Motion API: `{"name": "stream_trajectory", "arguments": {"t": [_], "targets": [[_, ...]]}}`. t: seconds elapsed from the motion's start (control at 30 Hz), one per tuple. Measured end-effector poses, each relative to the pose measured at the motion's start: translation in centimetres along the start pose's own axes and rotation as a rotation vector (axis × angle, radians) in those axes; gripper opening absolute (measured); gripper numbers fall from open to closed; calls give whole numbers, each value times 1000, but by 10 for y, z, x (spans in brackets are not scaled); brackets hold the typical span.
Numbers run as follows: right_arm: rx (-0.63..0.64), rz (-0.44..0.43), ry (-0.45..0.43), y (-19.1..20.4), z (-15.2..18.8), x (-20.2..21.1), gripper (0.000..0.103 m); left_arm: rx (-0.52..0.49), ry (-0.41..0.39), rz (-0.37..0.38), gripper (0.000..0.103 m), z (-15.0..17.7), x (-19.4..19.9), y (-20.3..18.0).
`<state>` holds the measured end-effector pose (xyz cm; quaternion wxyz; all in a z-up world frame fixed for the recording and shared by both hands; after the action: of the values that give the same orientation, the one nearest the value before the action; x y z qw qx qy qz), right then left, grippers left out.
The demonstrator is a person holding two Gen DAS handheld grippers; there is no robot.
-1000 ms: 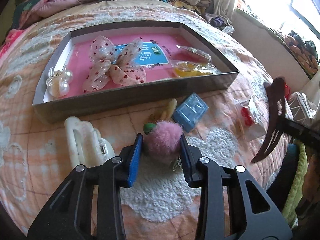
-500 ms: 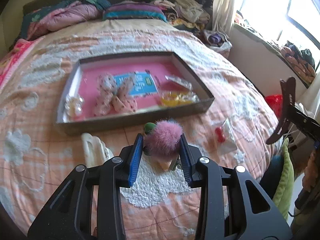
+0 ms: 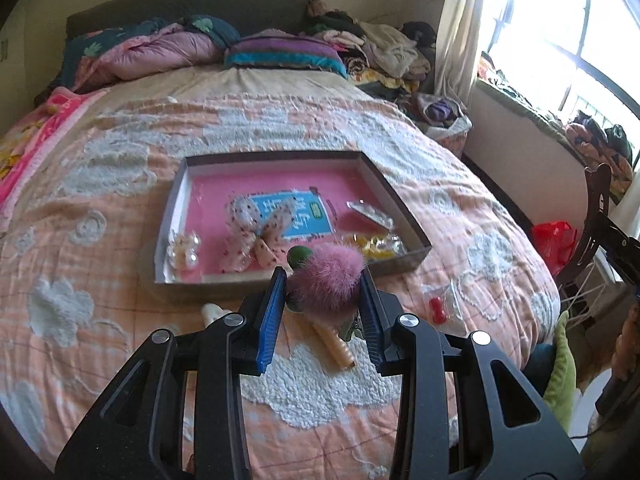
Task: Organize jewelry
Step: 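Carry the pink pompom and brown hair clip with both tools over the tray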
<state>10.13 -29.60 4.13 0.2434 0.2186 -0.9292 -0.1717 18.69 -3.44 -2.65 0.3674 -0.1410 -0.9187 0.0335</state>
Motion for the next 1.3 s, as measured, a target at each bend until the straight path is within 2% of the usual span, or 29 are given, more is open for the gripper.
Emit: {"name": "stream_trajectory", "arguments": {"t": [0.53, 0.8, 1.0, 1.3], "targets": [[86, -61, 1, 42, -38, -38, 10, 12, -75, 22, 27, -39, 4, 13], [86, -99, 41, 52, -53, -80, 10, 11, -86, 17, 27, -56, -8, 16], [78, -100, 101, 47, -55, -120, 10, 6, -60, 7, 27, -61, -33, 20], [32, -68, 210, 23, -36, -181, 10, -13, 8, 10, 28, -50, -79, 19]]}}
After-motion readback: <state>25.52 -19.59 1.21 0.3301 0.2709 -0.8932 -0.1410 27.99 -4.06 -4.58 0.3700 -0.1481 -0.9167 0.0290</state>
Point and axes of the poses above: each gripper's, at about its wrist camera, not at the fingertips, and x roughly against the way its jaws point, y to its left, z to its underside, the point moved 4 cm from there along -x, roughly the way its jaws point, and after that the axes turned 1 degree about -y, right-handed, at the moved point
